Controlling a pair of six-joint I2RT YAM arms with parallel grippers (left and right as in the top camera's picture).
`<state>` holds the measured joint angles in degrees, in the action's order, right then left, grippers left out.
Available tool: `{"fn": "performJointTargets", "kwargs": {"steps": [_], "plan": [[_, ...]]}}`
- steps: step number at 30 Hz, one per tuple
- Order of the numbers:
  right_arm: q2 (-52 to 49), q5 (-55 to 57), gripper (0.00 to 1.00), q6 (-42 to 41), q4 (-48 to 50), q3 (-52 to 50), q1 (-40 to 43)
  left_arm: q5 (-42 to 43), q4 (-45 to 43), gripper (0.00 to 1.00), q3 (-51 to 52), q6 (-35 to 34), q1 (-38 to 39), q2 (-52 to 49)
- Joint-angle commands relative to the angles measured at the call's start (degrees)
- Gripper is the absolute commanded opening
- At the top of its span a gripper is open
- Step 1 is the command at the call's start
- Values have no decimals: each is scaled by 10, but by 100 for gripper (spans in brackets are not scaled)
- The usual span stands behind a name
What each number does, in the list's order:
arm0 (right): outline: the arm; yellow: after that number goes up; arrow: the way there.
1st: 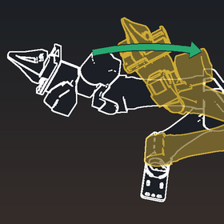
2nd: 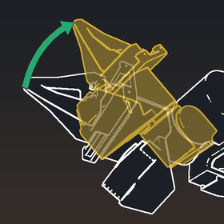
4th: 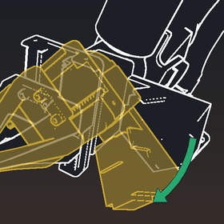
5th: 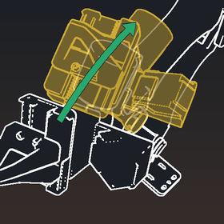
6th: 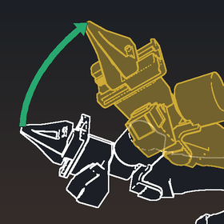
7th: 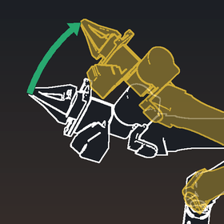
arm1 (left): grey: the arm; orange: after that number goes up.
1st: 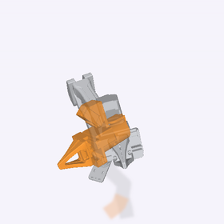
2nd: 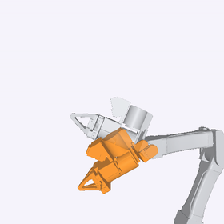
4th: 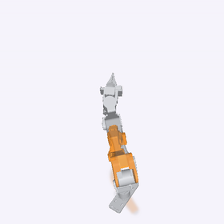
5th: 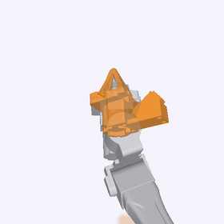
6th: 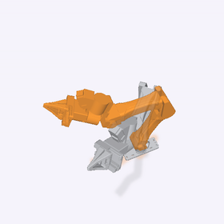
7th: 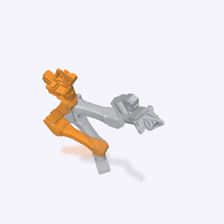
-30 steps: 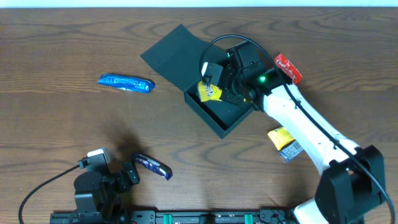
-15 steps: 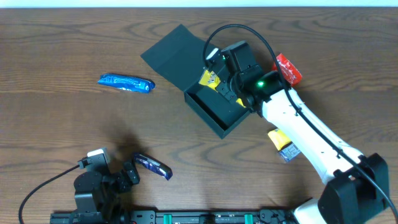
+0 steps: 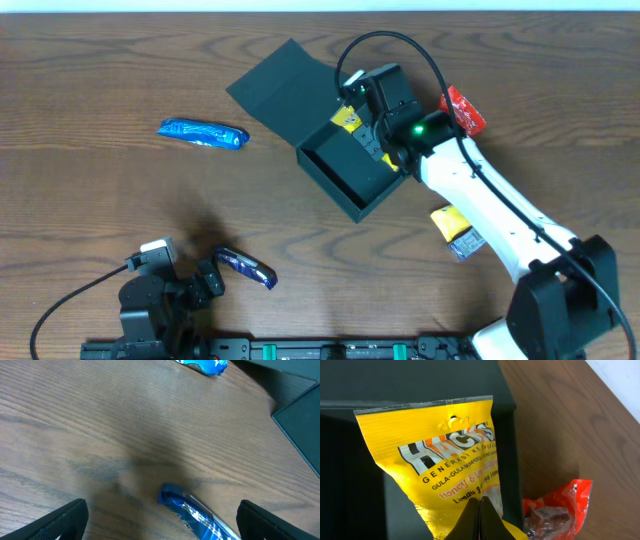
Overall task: Pack container
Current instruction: 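Push the yellow bag flat inside the box with the right gripper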
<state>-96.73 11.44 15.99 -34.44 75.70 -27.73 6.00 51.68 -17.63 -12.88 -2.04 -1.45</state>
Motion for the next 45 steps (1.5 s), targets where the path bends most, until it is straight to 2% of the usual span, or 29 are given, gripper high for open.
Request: {"fn": "performJointTargets", "kwargs": {"steps": [1,16,25,30,36,42,45], "plan": [[0,12,2,-12,5,-3,13,-2,36,95,9,5,-2,1],[0,-18,2,-12,146,-133,35,-2,36,95,9,5,-2,1],[0,-18,1,-12,294,-232,39,-2,36,95,9,5,-2,1],[2,-18,1,-12,290,-222,32,-2,36,95,9,5,-2,1],[48,-18,2,-17,217,-191,5,-2,36,95,9,5,-2,1],[93,-21,2,-140,101,-167,-16,-2,36,96,9,5,-2,1],[85,-63,1,-184,62,-167,-13,-2,36,95,9,5,-2,1]]}}
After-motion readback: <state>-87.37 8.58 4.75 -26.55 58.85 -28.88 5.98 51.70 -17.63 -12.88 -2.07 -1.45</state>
